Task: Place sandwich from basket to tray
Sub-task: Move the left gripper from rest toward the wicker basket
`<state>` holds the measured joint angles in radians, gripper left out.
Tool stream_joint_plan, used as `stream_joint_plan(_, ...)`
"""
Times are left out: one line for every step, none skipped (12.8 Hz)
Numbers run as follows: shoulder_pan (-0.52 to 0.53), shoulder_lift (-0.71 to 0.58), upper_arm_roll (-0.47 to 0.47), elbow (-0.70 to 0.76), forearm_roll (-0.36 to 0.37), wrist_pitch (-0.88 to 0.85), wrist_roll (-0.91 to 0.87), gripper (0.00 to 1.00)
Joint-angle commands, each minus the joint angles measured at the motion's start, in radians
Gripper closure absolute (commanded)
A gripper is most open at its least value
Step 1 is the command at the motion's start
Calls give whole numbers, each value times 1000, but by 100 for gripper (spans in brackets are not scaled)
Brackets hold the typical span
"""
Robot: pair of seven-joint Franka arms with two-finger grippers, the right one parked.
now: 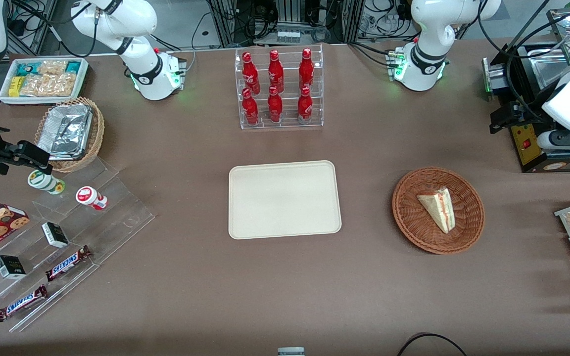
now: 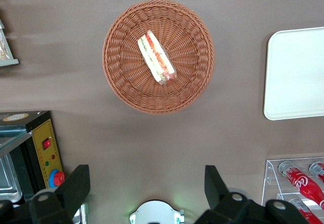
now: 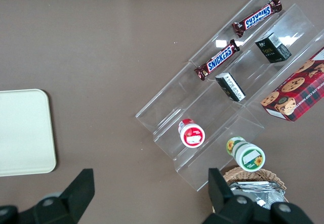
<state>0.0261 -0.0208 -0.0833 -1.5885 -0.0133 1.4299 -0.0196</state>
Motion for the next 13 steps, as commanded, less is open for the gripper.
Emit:
stream_joint_plan(8,4,-10,15,6,1,13,0)
stream_joint_plan(8,4,-10,12,7,0,12,0)
stream_joint_plan(8,4,-10,1,7,3,13,0)
stream_joint_plan(6,2,-12,-8,7,7,12,0)
stream_joint_plan(6,4,-12,-13,7,9,12,0)
stream_joint_plan(8,2,-12,-28,7,27,12,0)
stream_joint_plan(6,-1,-10,-56,7,55,12,0)
stream_joint_plan(6,-5,-12,-82,9,85,10,0)
stream_joint_plan(6,-5,-12,-108,9,113,10,0)
stream_joint_plan(6,-5,-12,-129,9,136,10,0)
stream_joint_plan(6,-7,-10,-163,9,170,9,0)
stream_joint_plan(6,-7,-10,-200,9,210,9,0)
stream_joint_plan(6,-5,-10,-230,9,251,7,0)
